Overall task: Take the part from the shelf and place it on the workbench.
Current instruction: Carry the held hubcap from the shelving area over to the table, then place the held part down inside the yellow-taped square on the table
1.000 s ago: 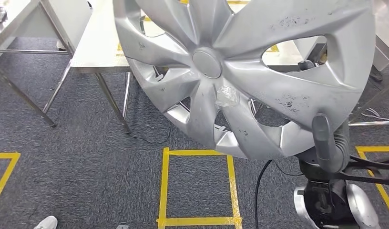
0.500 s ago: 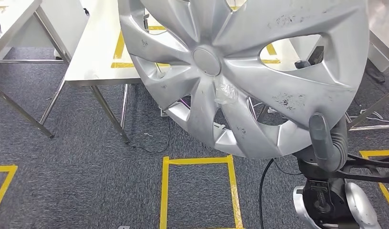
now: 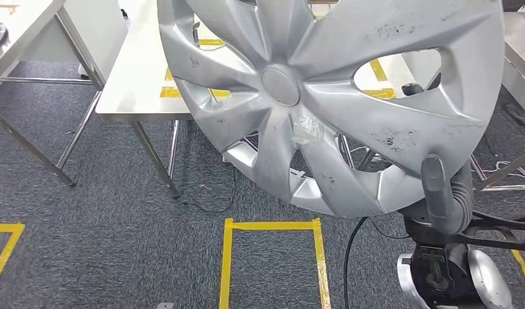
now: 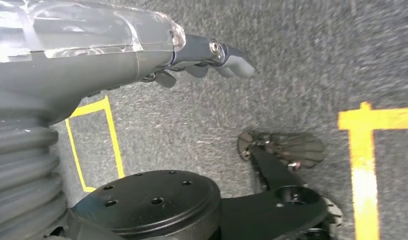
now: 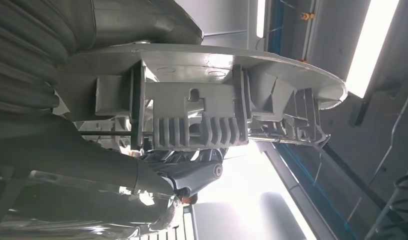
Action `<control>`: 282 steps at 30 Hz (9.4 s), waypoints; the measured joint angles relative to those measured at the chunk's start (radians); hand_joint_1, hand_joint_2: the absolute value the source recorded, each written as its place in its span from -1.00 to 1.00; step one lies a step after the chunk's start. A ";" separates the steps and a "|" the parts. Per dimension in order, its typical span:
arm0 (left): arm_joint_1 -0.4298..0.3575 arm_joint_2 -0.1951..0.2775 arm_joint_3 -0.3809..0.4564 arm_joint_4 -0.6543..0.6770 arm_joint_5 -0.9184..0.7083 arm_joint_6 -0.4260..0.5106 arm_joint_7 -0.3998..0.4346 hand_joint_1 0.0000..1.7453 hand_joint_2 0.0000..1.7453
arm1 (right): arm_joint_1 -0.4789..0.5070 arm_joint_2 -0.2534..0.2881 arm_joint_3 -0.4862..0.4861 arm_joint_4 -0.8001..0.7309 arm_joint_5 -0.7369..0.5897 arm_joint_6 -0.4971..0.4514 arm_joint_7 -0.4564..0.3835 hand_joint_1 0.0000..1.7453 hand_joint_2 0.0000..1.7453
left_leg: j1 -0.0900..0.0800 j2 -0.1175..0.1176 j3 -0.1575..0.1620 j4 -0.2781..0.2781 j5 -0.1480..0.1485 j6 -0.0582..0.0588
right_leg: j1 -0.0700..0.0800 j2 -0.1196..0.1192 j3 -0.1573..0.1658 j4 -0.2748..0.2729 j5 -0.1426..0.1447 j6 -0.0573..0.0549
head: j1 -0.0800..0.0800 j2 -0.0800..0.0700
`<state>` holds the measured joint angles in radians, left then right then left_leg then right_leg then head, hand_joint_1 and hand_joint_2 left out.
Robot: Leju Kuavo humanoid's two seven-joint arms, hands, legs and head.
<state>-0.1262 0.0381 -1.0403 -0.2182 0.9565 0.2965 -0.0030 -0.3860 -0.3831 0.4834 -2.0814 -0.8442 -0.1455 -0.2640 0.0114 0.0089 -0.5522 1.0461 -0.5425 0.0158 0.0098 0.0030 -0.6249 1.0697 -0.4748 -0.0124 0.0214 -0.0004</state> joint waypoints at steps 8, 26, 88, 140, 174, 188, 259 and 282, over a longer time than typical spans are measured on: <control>-0.003 0.000 0.000 0.000 -0.003 0.000 0.000 -1.00 1.00 | -0.002 0.000 0.000 -0.002 0.000 0.002 -0.002 1.00 1.00 | -0.003 -0.012 -0.078 0.176 -0.093 -0.031 | -0.004 -0.004 0.062 -0.072 0.001 -0.017 | -0.007 0.000; 0.002 0.006 0.000 0.000 -0.003 0.000 0.001 -1.00 1.00 | 0.005 0.000 0.000 0.000 0.000 0.003 -0.002 1.00 1.00 | 0.001 -0.004 -0.016 0.006 0.007 0.013 | -0.012 -0.003 -0.070 0.222 -0.143 0.048 | -0.002 0.000; 0.005 0.003 0.000 0.000 -0.003 0.001 -0.003 -1.00 1.00 | 0.004 0.005 0.000 0.013 -0.003 0.015 -0.016 1.00 1.00 | 0.009 -0.004 -0.008 0.001 0.004 0.003 | -0.015 0.000 -0.085 0.192 -0.112 0.047 | 0.004 0.000; 0.003 -0.004 0.000 0.000 -0.011 0.003 -0.021 -1.00 1.00 | 0.012 -0.005 -0.024 0.003 0.316 -0.168 0.091 1.00 1.00 | 0.007 -0.008 -0.054 0.003 0.040 -0.031 | -0.018 -0.002 0.089 -0.058 -0.052 0.028 | -0.008 0.000; -0.007 -0.048 -0.005 0.000 -0.084 -0.028 0.009 -1.00 1.00 | -0.643 0.095 0.349 0.352 1.368 0.076 0.776 1.00 1.00 | 0.006 0.020 -0.053 0.001 0.039 -0.028 | -0.018 0.009 0.087 -0.057 -0.049 0.031 | -0.008 0.000; -0.019 -0.060 -0.011 0.000 -0.100 -0.043 0.027 -1.00 1.00 | -0.771 0.209 0.512 0.633 1.540 0.337 0.789 1.00 1.00 | 0.006 0.018 -0.054 0.000 0.039 -0.028 | -0.018 0.009 0.087 -0.058 -0.050 0.031 | -0.008 0.000; -0.040 -0.097 -0.153 0.000 -0.253 -0.105 0.083 -1.00 -1.00 | -0.721 0.256 0.223 1.680 2.130 0.457 0.962 -1.00 1.00 | 0.006 -0.011 -0.053 0.000 0.044 -0.023 | -0.019 -0.008 0.094 -0.064 -0.049 0.034 | -0.008 0.000; -0.041 -0.100 -0.153 0.000 -0.245 -0.106 0.096 -1.00 -1.00 | -0.727 0.309 0.238 1.610 1.951 0.320 0.896 -1.00 1.00 | 0.006 0.006 -0.051 -0.001 0.044 -0.022 | -0.019 0.002 0.093 -0.064 -0.046 0.037 | -0.008 0.000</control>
<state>-0.1668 -0.0614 -1.1933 -0.2178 0.7111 0.1904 0.0935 -1.1132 -0.0736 0.7219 -0.4719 1.1072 0.1748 0.6317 0.0172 0.0145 -0.6030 1.0455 -0.4984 -0.0063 -0.0094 0.0048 -0.5321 1.0058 -0.5208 0.0244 0.0135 -0.0004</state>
